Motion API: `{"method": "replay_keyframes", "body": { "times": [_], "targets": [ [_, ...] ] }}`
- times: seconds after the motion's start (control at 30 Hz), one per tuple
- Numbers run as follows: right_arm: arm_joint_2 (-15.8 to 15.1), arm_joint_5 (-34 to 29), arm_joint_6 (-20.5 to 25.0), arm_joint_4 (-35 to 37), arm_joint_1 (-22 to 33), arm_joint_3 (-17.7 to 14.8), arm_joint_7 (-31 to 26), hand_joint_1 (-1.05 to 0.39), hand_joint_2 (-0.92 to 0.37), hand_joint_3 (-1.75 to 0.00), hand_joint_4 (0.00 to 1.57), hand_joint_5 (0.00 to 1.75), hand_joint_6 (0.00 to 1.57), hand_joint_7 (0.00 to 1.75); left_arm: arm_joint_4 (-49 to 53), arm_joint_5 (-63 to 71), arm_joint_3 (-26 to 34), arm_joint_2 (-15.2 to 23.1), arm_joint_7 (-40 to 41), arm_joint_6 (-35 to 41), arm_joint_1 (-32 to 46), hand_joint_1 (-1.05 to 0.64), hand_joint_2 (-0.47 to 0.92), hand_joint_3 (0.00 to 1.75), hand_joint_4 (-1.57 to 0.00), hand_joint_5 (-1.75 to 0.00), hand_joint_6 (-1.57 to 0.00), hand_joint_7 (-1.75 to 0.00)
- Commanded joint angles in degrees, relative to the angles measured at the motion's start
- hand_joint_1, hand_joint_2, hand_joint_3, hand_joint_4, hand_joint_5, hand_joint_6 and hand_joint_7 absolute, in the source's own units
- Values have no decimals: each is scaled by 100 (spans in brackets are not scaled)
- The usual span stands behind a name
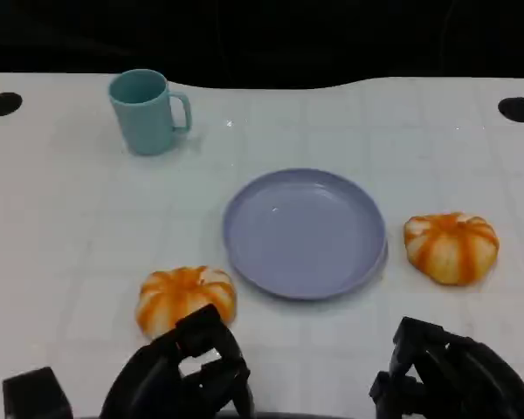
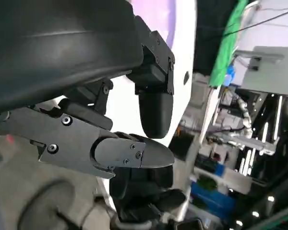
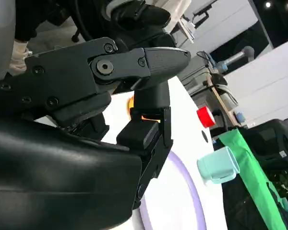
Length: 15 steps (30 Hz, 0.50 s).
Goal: Grasp the bread from the table and place it into the plate.
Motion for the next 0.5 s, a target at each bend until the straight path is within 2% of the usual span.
{"method": "replay_keyframes", "body": {
  "times": [0.03, 0.1, 0.13, 0.27, 0.43, 0.5],
  "targets": [
    [-26, 11, -53, 26, -42, 11, 4, -72, -92, -22, 87, 159, 79, 131, -179, 473, -4, 90, 295, -531, -22, -61, 92, 20, -45, -174, -39, -134],
    [-9, 12, -47, 26, -38, 21, -12, -72, -92, -22, 87, 158, 79, 131, -362, 769, -21, 165, 495, -605, -33, -60, 92, 17, -40, -162, -37, -113],
    [-2, 10, -40, 13, -30, 28, -27, -72, -92, -22, 88, 158, 79, 131, -446, 929, -27, 197, 602, -644, -35, -60, 92, 16, -41, -151, -37, -95],
    [-7, -20, -36, -55, 3, 65, -65, -72, -92, -23, 87, 158, 80, 131, -735, 1654, -21, 343, 1073, -809, -63, -55, 92, 11, -42, -127, -40, -53],
    [-20, 30, -15, -41, 4, 74, -20, -72, -92, -23, 87, 158, 79, 130, -1454, 2898, 12, 735, 1635, -580, -105, -46, 91, 2, -31, -101, -44, -19],
    [-27, 17, -31, -41, 2, 75, -20, -71, -92, -23, 87, 158, 79, 130, -1662, 3361, 7, 865, 1810, -463, -134, -45, 90, 1, -33, -91, -46, -12]
  ]
}}
